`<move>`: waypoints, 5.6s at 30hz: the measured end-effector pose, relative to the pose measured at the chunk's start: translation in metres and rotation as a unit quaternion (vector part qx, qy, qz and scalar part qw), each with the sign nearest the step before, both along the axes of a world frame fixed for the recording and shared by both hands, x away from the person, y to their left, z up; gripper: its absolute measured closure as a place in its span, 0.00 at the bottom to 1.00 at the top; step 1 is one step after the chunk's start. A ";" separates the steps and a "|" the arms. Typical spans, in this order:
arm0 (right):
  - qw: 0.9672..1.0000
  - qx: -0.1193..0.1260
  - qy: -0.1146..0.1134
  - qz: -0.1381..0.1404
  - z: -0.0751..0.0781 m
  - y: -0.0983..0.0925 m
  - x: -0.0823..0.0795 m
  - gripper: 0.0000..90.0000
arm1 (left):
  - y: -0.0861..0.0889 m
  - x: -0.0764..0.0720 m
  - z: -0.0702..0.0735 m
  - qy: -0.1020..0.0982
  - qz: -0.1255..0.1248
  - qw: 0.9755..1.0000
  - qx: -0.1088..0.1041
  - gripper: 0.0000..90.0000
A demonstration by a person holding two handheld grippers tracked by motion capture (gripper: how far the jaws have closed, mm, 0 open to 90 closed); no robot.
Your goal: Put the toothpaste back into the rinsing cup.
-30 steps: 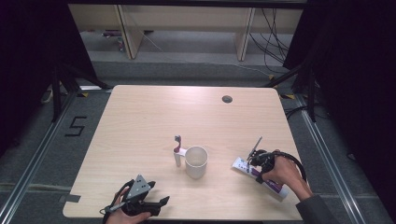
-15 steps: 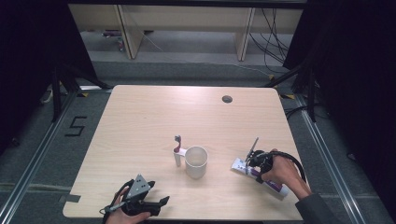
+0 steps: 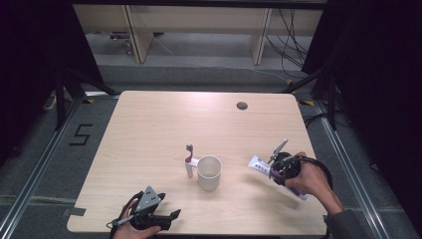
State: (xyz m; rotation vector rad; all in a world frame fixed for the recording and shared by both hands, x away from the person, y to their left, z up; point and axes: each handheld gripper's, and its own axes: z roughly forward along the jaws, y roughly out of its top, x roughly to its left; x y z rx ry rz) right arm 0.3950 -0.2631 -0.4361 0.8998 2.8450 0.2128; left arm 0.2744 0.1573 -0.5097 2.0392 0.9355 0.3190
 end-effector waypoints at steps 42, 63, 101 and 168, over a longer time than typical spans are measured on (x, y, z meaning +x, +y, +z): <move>0.881 0.423 -0.206 -0.043 0.049 0.046 0.012 0.86 | 0.002 0.000 0.000 -0.005 -0.007 1.000 0.007 0.25; 0.860 0.474 -0.187 -0.014 0.051 0.099 0.015 0.86 | 0.000 -0.001 0.000 -0.005 -0.007 1.000 -0.001 0.24; 0.869 0.471 -0.149 0.023 0.014 0.143 0.012 0.86 | 0.002 -0.001 0.002 -0.008 -0.008 1.000 0.007 0.24; 0.909 0.389 -0.133 0.070 -0.019 0.146 -0.003 0.85 | 0.001 -0.003 0.002 -0.006 -0.010 1.000 0.002 0.25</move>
